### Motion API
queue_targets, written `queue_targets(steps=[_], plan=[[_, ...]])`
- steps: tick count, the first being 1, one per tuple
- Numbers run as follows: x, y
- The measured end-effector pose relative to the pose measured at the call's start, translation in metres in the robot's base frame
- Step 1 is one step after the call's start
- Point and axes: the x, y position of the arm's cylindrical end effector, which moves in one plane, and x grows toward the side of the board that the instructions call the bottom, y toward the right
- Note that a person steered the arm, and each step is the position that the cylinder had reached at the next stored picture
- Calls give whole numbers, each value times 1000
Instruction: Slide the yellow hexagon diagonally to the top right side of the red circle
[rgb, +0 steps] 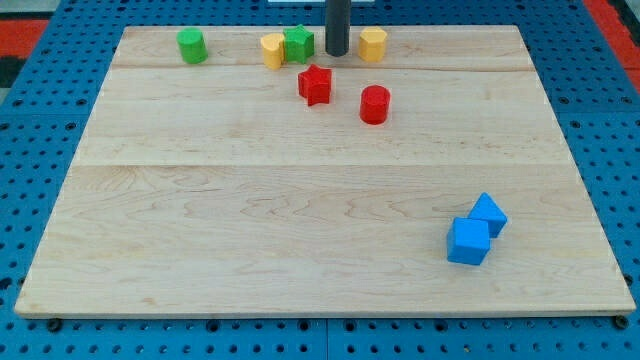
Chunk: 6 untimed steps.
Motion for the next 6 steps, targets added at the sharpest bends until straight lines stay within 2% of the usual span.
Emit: queue_targets(steps=[1,4,6], plan=[[-17,0],[-16,91],[18,64]])
